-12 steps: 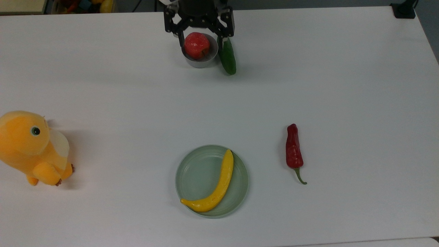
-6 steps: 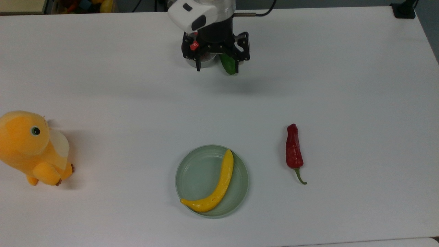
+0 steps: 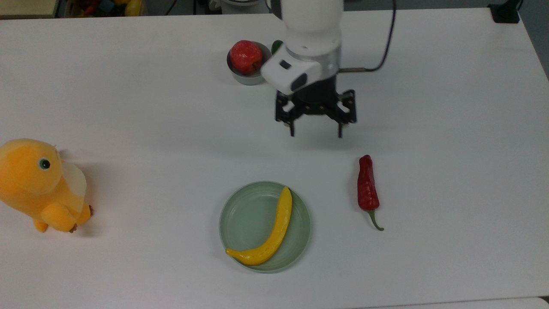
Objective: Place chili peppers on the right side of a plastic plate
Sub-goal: 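Move the open gripper over to the red chili pepper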
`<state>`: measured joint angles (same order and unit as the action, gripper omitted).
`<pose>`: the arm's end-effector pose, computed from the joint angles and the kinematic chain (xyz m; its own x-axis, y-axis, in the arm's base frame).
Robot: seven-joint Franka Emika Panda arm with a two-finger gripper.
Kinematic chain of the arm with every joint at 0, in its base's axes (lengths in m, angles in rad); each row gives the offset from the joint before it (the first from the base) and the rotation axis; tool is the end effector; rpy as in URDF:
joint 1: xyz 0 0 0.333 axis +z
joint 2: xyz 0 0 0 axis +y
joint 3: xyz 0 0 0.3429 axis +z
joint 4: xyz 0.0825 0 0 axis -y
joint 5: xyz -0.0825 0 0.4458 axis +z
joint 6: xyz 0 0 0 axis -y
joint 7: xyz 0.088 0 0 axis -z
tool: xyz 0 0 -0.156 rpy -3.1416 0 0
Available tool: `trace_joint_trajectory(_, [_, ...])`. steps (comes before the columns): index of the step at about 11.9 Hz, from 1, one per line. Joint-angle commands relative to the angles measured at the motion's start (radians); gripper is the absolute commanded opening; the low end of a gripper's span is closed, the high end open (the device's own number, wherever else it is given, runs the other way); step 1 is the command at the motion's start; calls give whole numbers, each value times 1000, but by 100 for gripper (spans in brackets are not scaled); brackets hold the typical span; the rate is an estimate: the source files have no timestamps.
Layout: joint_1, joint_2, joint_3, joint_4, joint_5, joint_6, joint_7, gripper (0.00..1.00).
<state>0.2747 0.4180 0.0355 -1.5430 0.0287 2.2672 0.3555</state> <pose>0.7520 0.2394 0.3976 0.9598 -0.0827 0.2680 -0.0452 -0.9887 -0.1432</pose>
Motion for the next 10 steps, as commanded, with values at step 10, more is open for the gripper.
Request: trace_joint_trajectory(10, [156, 292, -17, 78, -191, 344, 321, 100])
